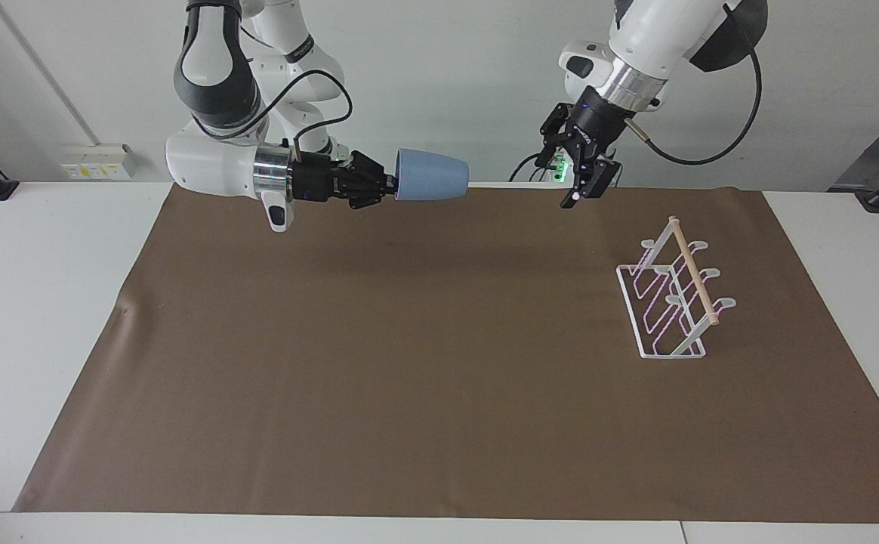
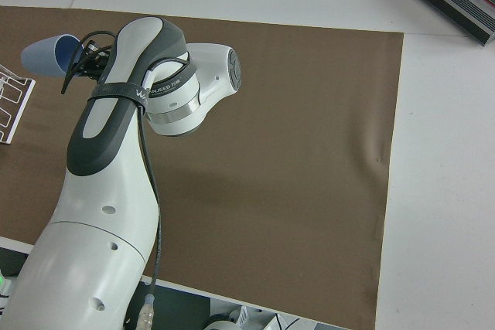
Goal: Hang cup on cup holder
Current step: 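Reach the left gripper to the cup while the right gripper holds it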
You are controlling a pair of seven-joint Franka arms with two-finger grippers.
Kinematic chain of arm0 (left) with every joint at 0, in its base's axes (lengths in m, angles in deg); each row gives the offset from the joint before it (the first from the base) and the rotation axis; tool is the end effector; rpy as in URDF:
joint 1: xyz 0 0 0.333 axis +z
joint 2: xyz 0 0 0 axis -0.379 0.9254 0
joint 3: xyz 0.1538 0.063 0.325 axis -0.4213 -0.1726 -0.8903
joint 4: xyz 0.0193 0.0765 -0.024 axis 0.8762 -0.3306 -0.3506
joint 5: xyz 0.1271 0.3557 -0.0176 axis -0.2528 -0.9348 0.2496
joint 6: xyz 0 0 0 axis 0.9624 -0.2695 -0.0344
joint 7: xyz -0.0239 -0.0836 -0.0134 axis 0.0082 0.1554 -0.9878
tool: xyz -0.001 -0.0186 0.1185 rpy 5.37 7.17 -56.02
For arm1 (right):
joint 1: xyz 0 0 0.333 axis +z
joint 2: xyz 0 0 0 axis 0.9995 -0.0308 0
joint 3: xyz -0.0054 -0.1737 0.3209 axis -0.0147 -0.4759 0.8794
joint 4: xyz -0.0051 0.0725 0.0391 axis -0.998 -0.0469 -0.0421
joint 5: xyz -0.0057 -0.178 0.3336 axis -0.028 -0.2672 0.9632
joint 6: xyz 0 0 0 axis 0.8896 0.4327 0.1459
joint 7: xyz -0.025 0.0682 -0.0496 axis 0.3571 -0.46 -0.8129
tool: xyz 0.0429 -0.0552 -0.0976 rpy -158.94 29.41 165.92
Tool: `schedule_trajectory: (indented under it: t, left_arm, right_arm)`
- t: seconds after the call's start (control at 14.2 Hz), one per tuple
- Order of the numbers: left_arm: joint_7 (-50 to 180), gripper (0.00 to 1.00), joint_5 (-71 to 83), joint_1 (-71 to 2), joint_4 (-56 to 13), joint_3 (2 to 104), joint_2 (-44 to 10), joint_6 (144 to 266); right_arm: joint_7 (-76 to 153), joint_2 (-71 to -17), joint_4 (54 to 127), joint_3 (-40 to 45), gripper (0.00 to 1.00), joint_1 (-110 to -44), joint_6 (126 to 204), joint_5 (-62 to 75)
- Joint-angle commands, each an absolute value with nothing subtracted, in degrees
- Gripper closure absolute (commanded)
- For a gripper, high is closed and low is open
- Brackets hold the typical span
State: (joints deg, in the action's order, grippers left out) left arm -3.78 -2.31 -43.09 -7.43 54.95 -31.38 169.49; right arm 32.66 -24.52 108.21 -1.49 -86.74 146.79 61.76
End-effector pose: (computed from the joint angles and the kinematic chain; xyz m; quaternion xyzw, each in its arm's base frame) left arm 0.4712 -0.2574 0.6875 0.7719 -0.6106 0.1360 0.1135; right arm 0.5020 0.1507 0.5512 -0.7506 0.0855 0.0639 0.6521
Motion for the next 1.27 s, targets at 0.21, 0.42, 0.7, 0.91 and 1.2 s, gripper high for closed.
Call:
schedule_trajectory:
  t: [0.21, 0.42, 0.7, 0.91, 1.2]
  left_arm:
    - [-4.1, 0.0, 0.1, -44.8, -8.9, 57.1, -32.3, 177.3]
    - [0.6, 0.0, 0.2, -45.6, -8.9, 59.2, -32.2, 180.1]
    - [3.0, 0.0, 0.1, -46.0, -9.5, 61.3, -32.4, 180.9]
    - [5.2, 0.0, -0.2, -47.4, -10.3, 61.6, -32.7, 181.6]
    - [8.3, 0.0, -0.6, -49.5, -11.1, 61.6, -31.7, 184.7]
  right_arm:
    - [28.0, -22.9, 111.8, -1.4, 1.0, -83.8, 148.0, 68.6]
    - [28.0, -22.9, 111.9, -1.4, 1.0, -83.6, 148.6, 68.6]
    - [28.0, -22.8, 111.9, -1.4, 1.0, -83.6, 148.6, 68.9]
    - [28.0, -22.9, 111.8, -1.4, 1.0, -83.6, 148.6, 68.9]
    - [28.0, -22.9, 111.9, -1.4, 1.0, -83.6, 148.6, 69.0]
